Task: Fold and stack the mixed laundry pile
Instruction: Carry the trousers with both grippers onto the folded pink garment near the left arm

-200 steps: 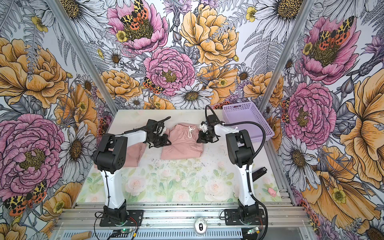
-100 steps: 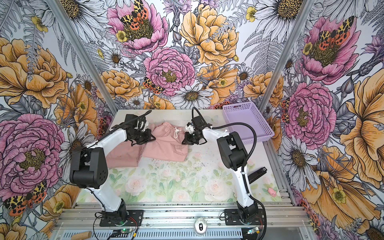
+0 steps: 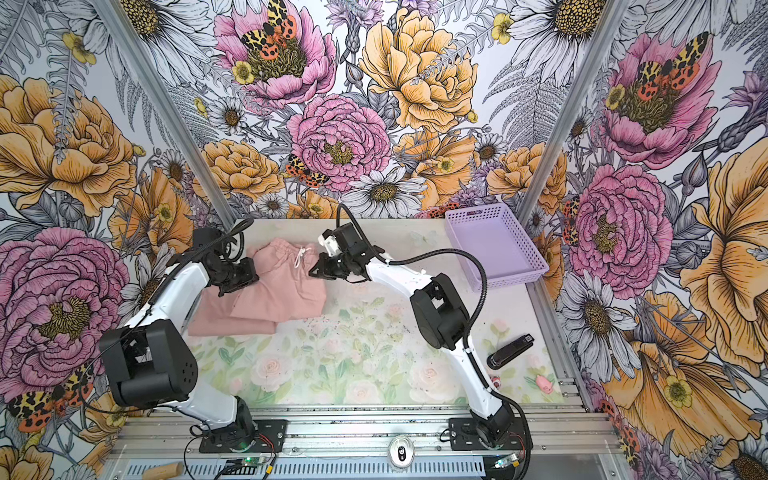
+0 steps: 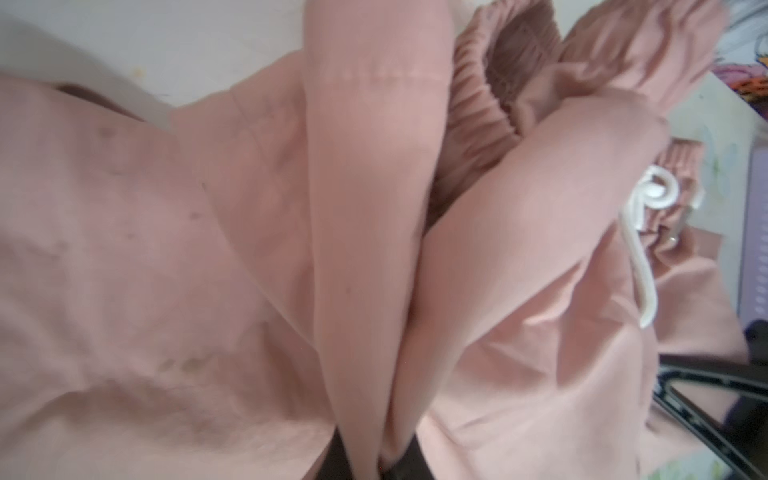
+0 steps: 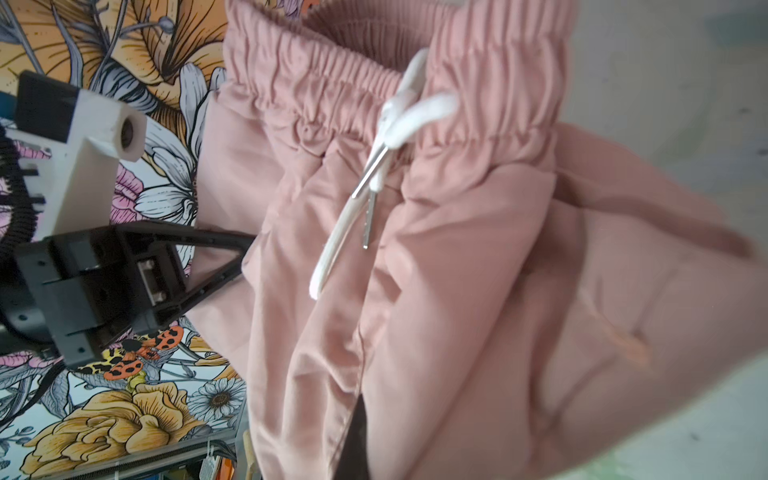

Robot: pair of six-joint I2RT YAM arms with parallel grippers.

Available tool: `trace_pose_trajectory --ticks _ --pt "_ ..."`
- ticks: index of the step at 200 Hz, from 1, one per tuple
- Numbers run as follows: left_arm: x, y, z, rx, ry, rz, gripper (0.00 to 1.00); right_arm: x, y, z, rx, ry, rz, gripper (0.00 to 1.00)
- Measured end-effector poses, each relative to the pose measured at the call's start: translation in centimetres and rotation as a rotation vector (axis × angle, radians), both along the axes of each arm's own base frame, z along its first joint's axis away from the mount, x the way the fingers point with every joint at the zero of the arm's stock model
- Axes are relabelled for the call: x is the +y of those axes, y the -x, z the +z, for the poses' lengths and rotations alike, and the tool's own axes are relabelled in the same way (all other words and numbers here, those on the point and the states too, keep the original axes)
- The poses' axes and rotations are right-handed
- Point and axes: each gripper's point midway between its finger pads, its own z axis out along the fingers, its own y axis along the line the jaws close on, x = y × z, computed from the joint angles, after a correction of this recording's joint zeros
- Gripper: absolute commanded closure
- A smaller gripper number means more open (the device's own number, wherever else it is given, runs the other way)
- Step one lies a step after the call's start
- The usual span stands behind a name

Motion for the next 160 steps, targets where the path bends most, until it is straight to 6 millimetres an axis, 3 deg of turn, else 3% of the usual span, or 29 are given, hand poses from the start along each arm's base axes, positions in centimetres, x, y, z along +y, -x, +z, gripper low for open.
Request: trace_pose_trajectory --ticks 20,64,90,126,160 --pt "3.0 0.6 -0.1 0.009 -0.047 0.064 1.0 2.8 0.6 -0.5 -0.004 -0.019 0.021 1.0" --pt "8.7 2.4 -0.3 0.037 -0.108 0.184 1.0 7.1 2.1 -4.1 0.04 -0.019 0.058 1.0" --pt "11.3 2.7 -0.1 0.044 -0.124 0.233 1.0 9.5 2.8 -3.8 0.027 -0.05 0.086 1.0" --pt "14.0 2.4 -0.8 0.07 -0.159 0.26 1.0 11.8 3.5 -2.6 -0.002 -0.1 0.11 1.0" --pt "15.0 2.6 -4.0 0.152 -0.149 0.262 1.0 12.4 3.2 -4.3 0.015 -0.102 0.101 1.0"
